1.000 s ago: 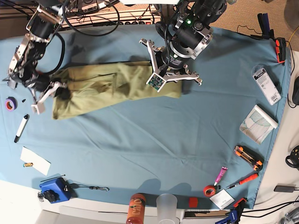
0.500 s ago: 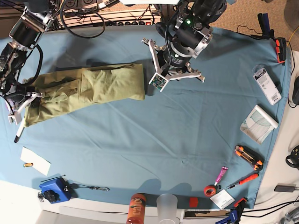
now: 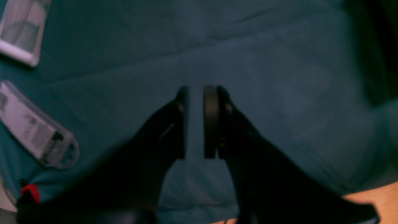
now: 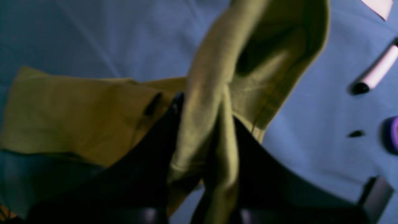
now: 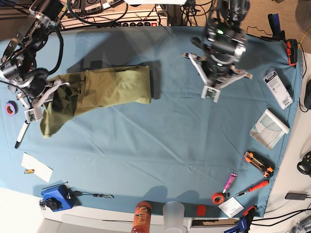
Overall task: Layout the t-shirt on the table in an organized manner, then fold the t-shirt properly
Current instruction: 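Fold the right gripper's end of the strip over onto the folded stack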
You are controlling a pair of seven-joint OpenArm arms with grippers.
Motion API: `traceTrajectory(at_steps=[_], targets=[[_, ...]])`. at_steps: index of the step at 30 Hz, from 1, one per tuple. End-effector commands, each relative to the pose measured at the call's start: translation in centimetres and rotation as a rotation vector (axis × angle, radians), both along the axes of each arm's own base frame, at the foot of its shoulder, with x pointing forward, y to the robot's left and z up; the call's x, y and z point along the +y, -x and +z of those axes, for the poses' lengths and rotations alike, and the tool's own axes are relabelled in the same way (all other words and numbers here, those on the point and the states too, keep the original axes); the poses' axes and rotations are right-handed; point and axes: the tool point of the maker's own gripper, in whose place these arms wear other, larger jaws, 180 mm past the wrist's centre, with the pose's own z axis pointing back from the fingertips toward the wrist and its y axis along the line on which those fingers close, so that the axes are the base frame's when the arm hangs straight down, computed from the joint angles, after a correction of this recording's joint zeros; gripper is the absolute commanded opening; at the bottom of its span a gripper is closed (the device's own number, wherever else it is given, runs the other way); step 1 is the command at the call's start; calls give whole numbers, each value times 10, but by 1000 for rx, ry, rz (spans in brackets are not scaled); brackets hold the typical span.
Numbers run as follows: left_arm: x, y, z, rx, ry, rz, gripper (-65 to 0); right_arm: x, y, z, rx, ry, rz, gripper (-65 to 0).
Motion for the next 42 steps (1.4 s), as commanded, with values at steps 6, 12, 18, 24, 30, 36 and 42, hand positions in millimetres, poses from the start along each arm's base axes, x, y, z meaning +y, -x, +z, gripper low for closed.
traceTrajectory(at_steps=[6, 12, 18, 24, 30, 36, 42], targets=[[9, -7, 9, -23, 125, 24, -575, 64, -9, -3, 9, -29, 220, -650], [16, -9, 9, -29, 125, 44, -575, 126, -3, -20, 50, -40, 416, -650], [16, -9, 10, -32, 126, 43, -575, 154, 5, -38, 90, 36, 514, -650], [15, -9, 10, -32, 127, 42, -575, 175, 12, -47, 97, 73, 590, -477], [15, -9, 10, -32, 127, 43, -575, 182, 6, -41, 55, 58, 596, -428], [14, -12, 13, -57, 133, 41, -575, 214, 6, -8, -5, -128, 686, -428], [14, -12, 13, -57, 132, 41, -575, 224, 8, 12, -64, -120, 726, -428]])
